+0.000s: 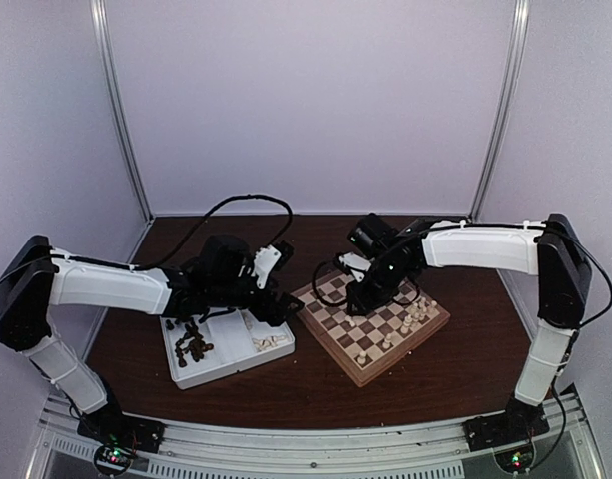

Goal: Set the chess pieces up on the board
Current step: Pick up the chess piece from the chessboard.

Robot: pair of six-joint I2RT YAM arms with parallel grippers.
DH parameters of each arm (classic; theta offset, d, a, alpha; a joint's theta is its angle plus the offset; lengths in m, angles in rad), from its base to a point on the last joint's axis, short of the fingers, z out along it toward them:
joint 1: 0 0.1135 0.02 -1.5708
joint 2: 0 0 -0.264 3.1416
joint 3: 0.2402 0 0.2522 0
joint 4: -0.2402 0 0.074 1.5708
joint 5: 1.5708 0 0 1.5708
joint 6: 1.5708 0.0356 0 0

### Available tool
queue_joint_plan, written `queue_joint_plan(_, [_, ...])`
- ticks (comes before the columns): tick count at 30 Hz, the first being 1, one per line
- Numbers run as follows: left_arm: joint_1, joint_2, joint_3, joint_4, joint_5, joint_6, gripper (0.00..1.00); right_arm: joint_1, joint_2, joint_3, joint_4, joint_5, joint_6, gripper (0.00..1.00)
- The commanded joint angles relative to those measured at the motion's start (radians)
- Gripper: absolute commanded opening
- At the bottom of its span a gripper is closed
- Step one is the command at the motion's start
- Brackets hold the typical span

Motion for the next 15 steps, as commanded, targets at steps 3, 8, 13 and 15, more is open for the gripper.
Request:
queue_joint_plan(3, [0.014,-0.045,-0.029,0.055,-0.018,-0.009,0.89,0.037,0.014,-0.037,0.097,0.082,-0.012,0.29])
queue_joint_plan(8, [0.016,-0.053,-0.032,0.047,-0.019,-0.003,0.89,0.046,0.039,-0.036,0.106,0.128,-0.004,0.29])
queue_joint_plan(13, [0.017,-0.057,-0.031,0.042,-0.021,-0.002,0.89,0.046,0.068,-0.041,0.106,0.139,0.001,0.29])
queue_joint_plan(15, [0.019,-0.056,-0.029,0.041,-0.024,-0.005,0.89,0.047,0.075,-0.047,0.107,0.141,0.004,0.29])
